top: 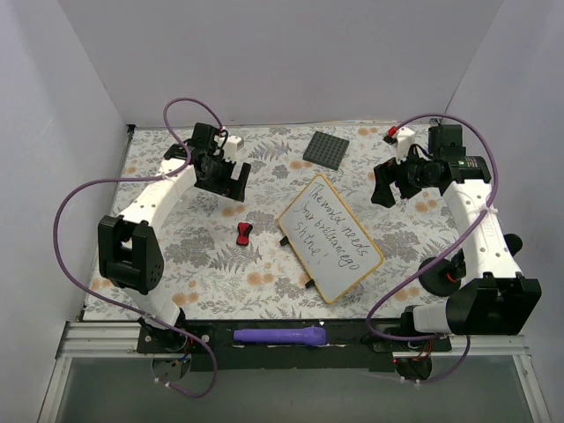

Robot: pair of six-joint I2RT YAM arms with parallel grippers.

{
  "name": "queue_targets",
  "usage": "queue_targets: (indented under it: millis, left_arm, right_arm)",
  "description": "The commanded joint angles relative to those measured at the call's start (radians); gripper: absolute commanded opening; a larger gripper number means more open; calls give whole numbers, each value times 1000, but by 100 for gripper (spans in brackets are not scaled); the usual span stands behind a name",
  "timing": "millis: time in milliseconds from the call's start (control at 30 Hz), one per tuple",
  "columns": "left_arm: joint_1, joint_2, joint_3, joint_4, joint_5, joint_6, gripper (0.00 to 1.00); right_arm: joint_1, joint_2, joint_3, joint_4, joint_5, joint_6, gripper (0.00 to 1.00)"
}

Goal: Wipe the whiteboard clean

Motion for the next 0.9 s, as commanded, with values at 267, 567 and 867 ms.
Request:
queue_targets:
  millis: [267, 567, 867]
  left_arm:
    - [-17, -121, -227, 40, -151, -212, 98]
    - [-17, -163, -419, 147, -121, -313, 98]
    - [-27, -128, -482, 258, -101, -359, 88]
  right_arm:
    - [19, 1, 104, 66, -43, 103, 98]
    - [75, 55, 175, 59, -39, 112, 98]
    - [115, 63, 175, 55, -19, 93, 98]
